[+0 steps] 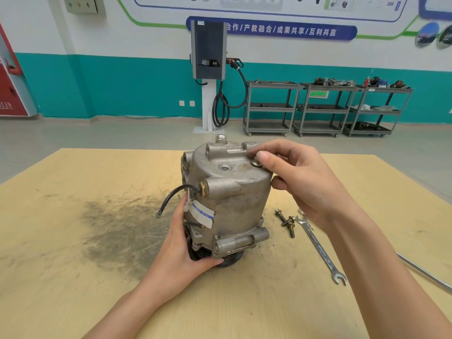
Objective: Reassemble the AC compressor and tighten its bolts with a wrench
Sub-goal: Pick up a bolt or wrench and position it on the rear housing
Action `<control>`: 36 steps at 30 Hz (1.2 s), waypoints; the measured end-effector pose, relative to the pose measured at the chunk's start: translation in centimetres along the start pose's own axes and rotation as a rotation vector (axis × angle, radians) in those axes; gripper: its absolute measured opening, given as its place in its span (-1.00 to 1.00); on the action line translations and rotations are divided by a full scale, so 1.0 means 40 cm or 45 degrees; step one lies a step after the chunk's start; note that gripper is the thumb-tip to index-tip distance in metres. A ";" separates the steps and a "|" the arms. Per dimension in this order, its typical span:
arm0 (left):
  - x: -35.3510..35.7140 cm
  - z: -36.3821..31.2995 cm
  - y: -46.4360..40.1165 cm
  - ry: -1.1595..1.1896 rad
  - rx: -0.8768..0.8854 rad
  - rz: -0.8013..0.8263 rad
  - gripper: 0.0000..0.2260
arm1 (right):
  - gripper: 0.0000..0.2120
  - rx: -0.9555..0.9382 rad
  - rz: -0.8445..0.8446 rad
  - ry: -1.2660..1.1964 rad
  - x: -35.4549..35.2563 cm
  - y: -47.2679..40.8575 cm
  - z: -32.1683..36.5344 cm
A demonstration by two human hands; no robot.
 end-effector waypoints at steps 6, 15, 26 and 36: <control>0.001 -0.002 -0.001 -0.005 0.014 0.010 0.11 | -0.88 0.005 -0.046 -0.019 0.001 -0.003 -0.003; 0.001 -0.002 -0.001 0.000 -0.004 0.013 0.11 | -0.85 0.003 0.021 0.017 0.001 0.005 0.003; 0.003 -0.008 0.000 0.023 -0.026 0.029 0.08 | -0.87 -0.028 -0.073 0.035 -0.001 -0.003 0.003; 0.003 -0.004 0.001 0.020 -0.027 0.029 0.10 | -0.82 -0.004 -0.063 -0.018 0.002 -0.005 -0.003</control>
Point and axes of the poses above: each hand's wrist, its own y-axis away from the middle knuckle, its own x-axis out of the palm, z = x × y, the point moved 7 cm from there along -y, towards the middle knuckle, and after that the axes turned 2 degrees about x, right-handed, at the moved point
